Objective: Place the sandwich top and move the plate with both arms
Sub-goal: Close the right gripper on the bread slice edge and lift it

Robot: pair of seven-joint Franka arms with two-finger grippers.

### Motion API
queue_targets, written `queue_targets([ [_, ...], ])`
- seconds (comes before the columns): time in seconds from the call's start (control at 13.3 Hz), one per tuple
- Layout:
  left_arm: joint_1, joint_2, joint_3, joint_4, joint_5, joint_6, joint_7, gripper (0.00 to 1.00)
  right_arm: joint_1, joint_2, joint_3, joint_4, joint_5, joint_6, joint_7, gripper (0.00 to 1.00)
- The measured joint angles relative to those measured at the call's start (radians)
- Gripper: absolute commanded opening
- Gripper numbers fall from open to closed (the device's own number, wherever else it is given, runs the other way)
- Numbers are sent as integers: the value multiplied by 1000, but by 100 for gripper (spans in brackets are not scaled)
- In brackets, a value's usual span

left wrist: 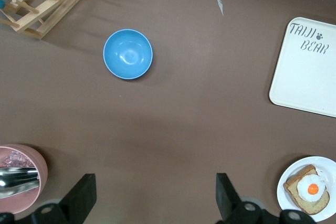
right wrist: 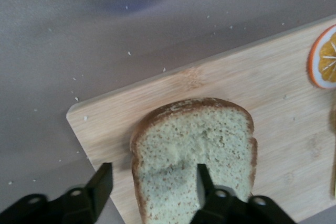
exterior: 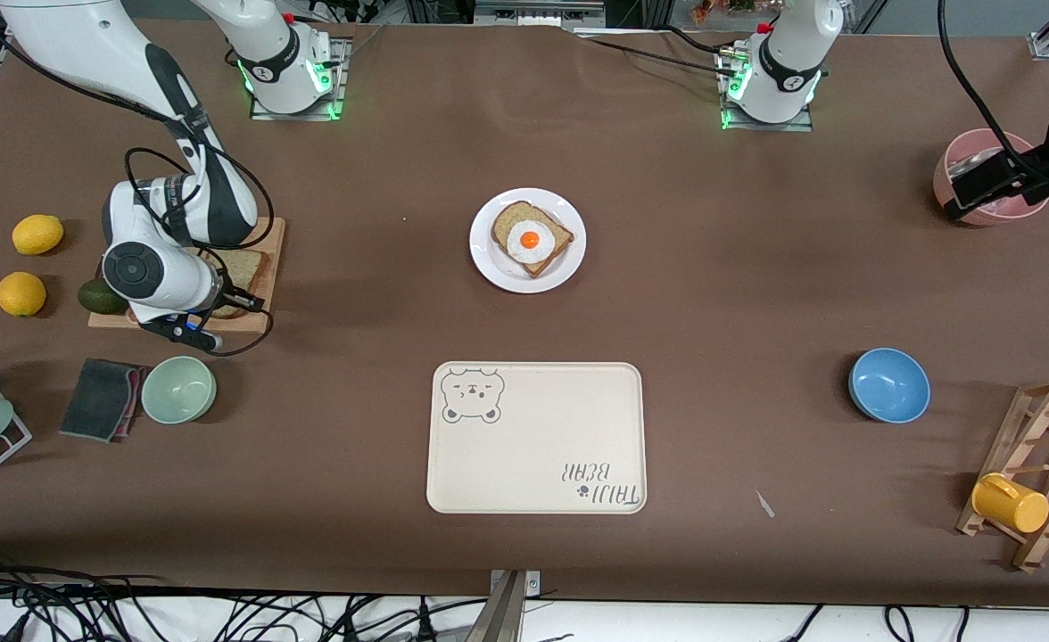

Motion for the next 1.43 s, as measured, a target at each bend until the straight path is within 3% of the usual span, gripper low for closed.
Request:
queue_targets([
  [0.53, -1, -1, -15, 0, 0, -5, 0, 100, 0, 2, 0, -13, 0, -13, 0, 48],
  [1.35, -1, -2, -8, 2, 0, -5, 0, 100, 2, 5, 1, -17, -1, -13, -3, 46],
  [1.43, -1, -2, -8, 2, 0, -5, 1, 100, 2, 7, 1, -17, -1, -13, -4, 39],
])
